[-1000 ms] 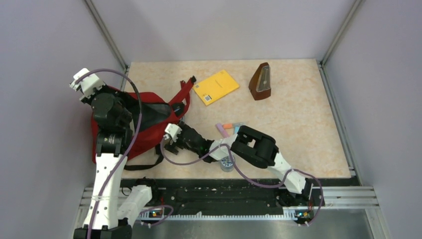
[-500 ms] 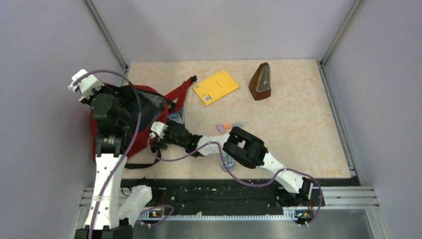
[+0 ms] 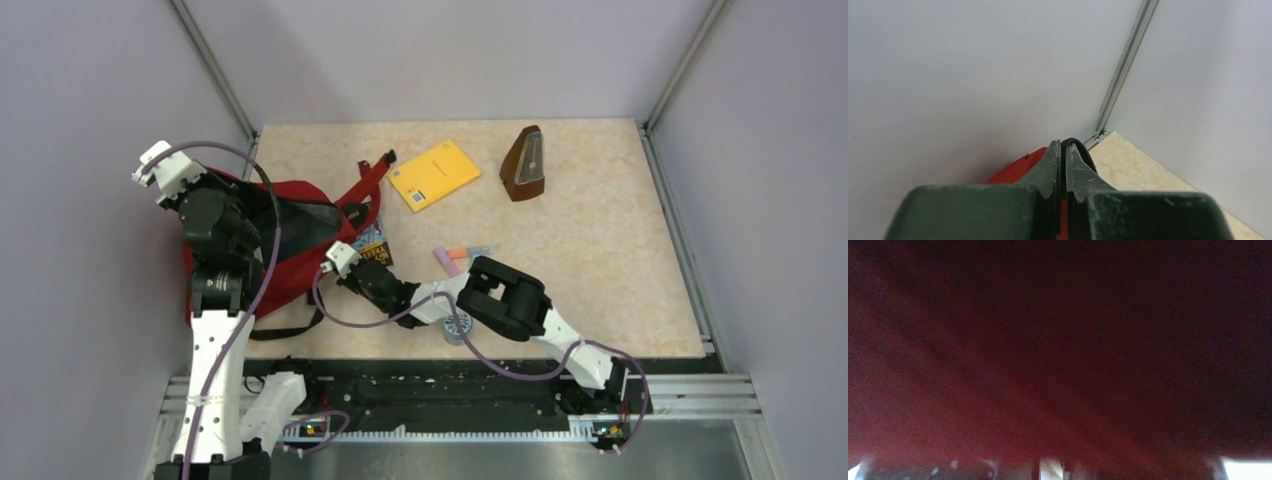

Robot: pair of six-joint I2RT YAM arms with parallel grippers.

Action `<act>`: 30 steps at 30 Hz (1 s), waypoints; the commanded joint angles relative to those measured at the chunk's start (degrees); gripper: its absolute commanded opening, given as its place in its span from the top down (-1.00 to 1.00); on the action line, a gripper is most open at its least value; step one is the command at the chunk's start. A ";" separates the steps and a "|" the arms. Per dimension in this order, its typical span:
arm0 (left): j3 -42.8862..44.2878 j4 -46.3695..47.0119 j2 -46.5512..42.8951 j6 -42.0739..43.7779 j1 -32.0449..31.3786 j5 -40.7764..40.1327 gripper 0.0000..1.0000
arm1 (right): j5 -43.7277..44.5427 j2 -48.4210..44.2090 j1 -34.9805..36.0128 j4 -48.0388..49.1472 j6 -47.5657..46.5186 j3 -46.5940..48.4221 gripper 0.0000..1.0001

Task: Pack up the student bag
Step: Pick up the book from the center of the board.

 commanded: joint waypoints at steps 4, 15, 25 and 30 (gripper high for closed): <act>0.49 3.99 -0.21 -4.33 0.40 5.29 1.00 | 2.58 -11.39 -0.49 0.91 7.37 -13.89 1.00; -1.95 -1.17 1.56 -9.65 0.26 14.00 1.00 | 0.31 -29.30 -0.49 3.41 12.40 -26.31 1.00; -2.95 -3.53 2.48 -8.75 0.13 20.52 0.30 | 5.01 -45.36 -0.57 1.78 8.21 -29.74 1.00; -1.25 -6.56 3.98 -8.17 0.04 21.44 -0.36 | 5.95 -54.04 -0.66 0.65 5.20 -30.84 1.00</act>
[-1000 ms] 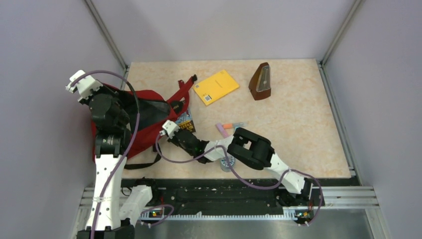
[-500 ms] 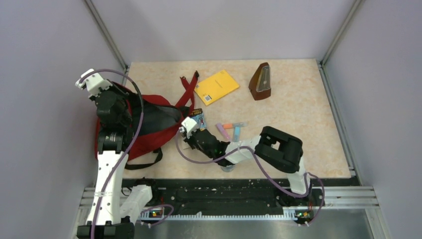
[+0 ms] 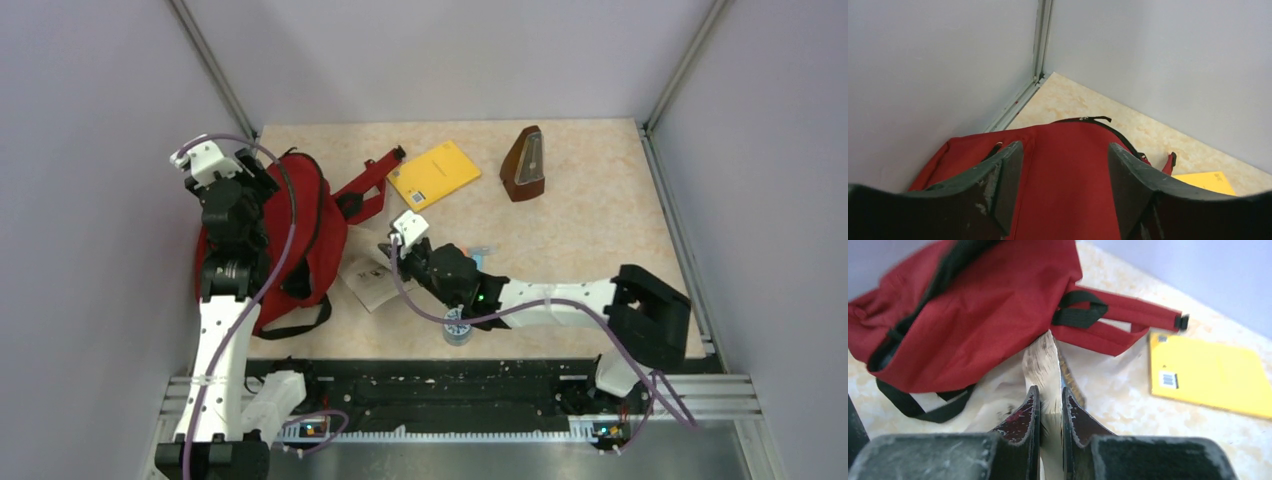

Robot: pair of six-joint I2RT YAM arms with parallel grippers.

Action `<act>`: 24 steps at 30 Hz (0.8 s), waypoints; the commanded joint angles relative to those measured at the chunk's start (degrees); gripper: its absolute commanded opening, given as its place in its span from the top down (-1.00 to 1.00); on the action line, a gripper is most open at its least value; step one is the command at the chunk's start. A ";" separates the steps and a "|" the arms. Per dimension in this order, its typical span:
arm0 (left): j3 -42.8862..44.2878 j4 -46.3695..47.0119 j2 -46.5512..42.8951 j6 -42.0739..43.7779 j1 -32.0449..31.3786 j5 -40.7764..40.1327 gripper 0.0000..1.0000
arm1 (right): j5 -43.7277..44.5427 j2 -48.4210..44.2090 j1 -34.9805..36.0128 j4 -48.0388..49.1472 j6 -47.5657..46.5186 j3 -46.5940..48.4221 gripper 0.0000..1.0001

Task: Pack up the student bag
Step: Pick up the book from the center of the board.

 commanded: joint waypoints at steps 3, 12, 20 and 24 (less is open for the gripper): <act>2.33 -1.37 1.04 0.56 0.00 3.09 -0.61 | 4.34 -13.87 -0.60 5.47 -5.55 0.42 1.00; 2.54 -2.73 0.10 -0.24 -0.93 9.38 -0.77 | 7.55 -26.36 -0.63 3.80 -10.71 -1.83 1.00; 1.93 -4.95 0.14 -10.92 -7.08 27.28 -0.76 | 5.75 -33.10 -0.64 7.51 -11.26 -7.04 1.00; -4.22 -0.15 -3.21 -19.95 -12.41 29.81 -0.76 | 5.50 -30.71 -0.64 11.45 -10.97 -8.05 1.00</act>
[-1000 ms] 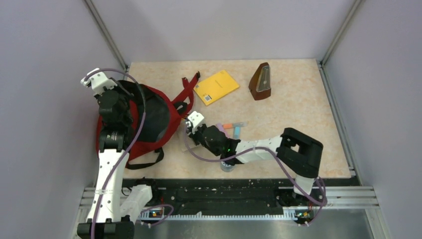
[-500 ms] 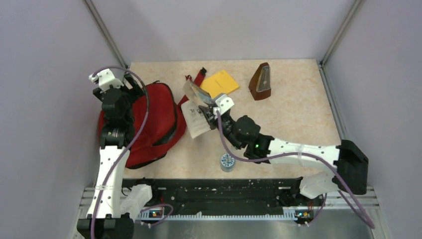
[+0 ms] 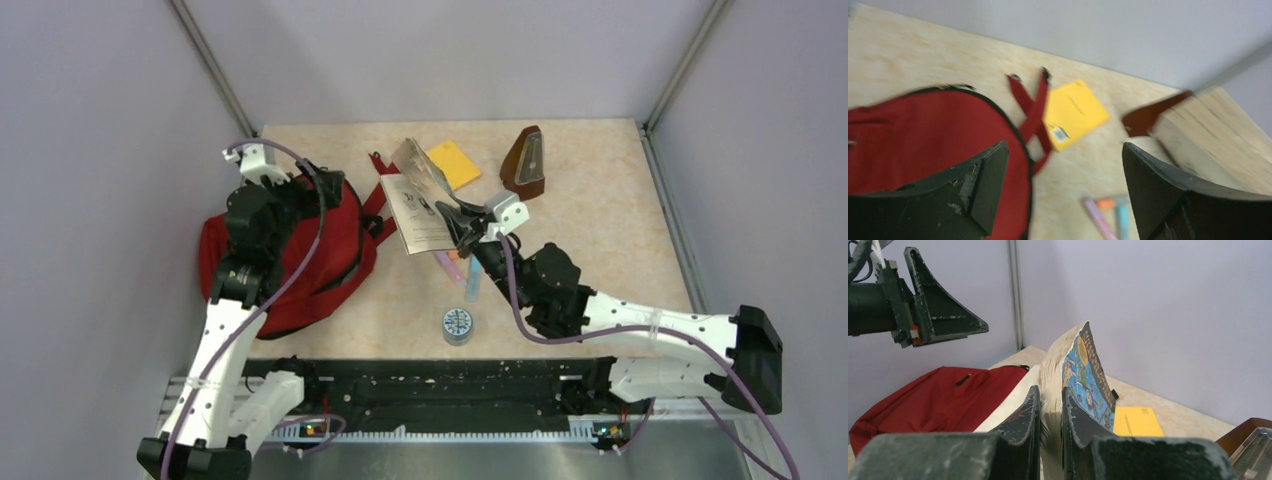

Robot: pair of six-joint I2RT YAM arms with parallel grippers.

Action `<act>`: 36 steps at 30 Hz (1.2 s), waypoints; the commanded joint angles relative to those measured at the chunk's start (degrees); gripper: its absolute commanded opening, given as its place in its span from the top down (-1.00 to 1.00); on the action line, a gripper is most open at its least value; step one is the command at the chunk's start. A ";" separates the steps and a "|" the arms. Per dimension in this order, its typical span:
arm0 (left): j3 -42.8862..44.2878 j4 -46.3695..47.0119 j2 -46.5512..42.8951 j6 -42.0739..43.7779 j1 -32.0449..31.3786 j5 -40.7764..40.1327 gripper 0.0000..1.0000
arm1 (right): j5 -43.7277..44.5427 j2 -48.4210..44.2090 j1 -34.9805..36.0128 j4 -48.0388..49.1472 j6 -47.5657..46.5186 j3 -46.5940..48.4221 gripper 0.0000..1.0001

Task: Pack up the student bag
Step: Pick up the book from the center of the board.

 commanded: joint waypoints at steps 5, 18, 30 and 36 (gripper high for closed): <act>-11.56 9.73 -7.08 -19.66 -6.79 9.74 -0.79 | -2.46 4.26 -0.25 13.90 0.97 -1.04 1.00; -24.18 19.32 -14.92 -33.08 -7.19 15.18 -0.89 | -3.75 7.41 -0.25 17.53 5.56 -0.45 1.00; -25.07 25.80 -13.75 -34.74 -12.55 14.86 -0.90 | -5.67 8.35 -0.20 17.81 9.83 -0.44 1.00; -24.80 30.14 -11.99 -33.85 -14.40 14.67 -0.92 | -9.05 8.96 -0.17 17.79 12.57 -1.27 1.00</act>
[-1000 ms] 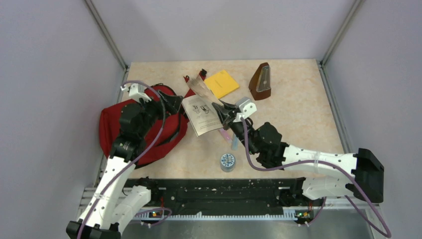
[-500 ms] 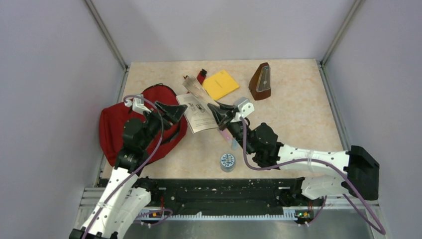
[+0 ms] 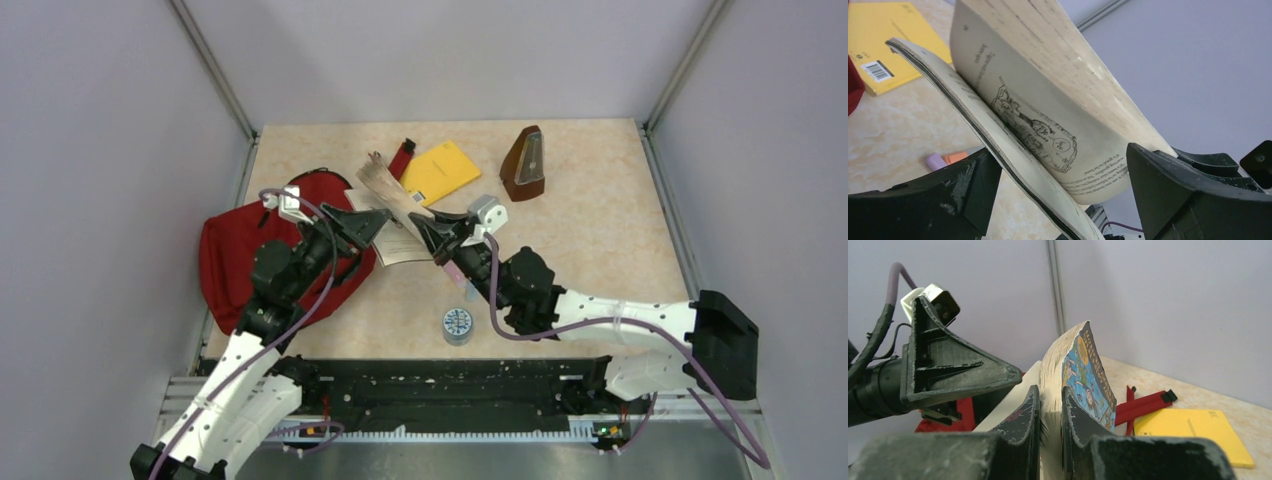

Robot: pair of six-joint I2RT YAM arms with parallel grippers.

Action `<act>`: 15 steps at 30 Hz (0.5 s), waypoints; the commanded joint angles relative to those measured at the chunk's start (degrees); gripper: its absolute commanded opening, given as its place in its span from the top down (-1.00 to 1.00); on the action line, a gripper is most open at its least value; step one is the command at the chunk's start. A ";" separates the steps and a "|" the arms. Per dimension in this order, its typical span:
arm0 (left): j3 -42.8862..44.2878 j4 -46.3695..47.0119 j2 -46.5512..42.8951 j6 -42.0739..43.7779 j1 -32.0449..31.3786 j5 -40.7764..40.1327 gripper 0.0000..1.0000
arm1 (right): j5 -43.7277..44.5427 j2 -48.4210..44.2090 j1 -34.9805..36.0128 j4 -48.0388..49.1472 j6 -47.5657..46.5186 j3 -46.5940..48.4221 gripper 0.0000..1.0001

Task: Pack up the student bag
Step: Pick up the book from the center of the board.

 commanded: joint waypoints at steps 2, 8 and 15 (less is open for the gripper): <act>0.88 6.91 2.13 0.84 -1.44 0.07 -0.92 | -5.98 0.42 0.03 6.39 2.88 0.62 1.00; 1.34 8.47 2.49 1.52 -2.50 -1.22 -0.93 | -9.65 1.45 0.28 5.48 2.58 0.42 1.00; 0.98 9.56 0.33 1.93 -3.00 -3.48 -0.94 | -13.40 1.82 0.48 5.08 0.22 -1.07 1.00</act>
